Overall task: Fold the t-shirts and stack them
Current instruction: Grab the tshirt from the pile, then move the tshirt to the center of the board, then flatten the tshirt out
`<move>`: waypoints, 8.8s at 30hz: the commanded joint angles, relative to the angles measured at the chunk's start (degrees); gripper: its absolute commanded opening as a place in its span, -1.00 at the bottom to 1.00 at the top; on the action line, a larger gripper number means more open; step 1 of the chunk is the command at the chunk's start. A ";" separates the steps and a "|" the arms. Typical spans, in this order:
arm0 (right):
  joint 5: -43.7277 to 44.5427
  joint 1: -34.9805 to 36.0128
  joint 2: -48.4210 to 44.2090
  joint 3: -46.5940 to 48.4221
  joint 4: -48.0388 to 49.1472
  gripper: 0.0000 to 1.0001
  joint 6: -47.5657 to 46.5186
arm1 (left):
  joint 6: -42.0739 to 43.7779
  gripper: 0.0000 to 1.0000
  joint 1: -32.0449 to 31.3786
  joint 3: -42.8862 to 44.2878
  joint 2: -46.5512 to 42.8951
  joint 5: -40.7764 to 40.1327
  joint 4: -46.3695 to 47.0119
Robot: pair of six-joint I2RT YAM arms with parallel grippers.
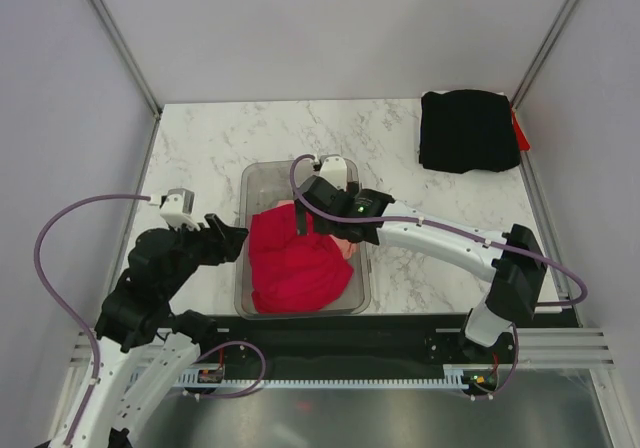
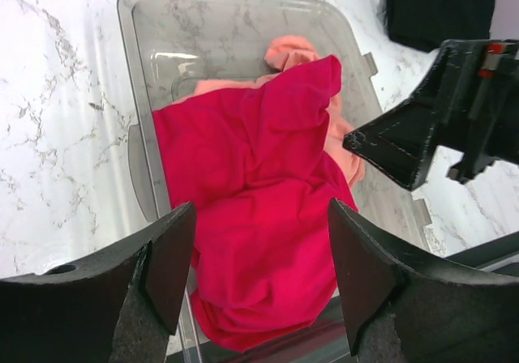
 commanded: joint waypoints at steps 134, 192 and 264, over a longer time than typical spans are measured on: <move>4.20 -7.38 -37.81 31.57 38.31 -1.00 -42.98 | -12.35 -0.59 -28.77 39.23 86.65 2.51 17.40; -7.02 -28.65 -30.43 -18.85 11.94 0.96 -1.94 | -42.52 0.98 -39.07 11.02 8.06 -34.15 -26.12; -3.09 19.60 13.08 -15.51 3.94 0.64 15.20 | -43.38 0.87 -39.07 4.52 1.13 -38.45 -30.51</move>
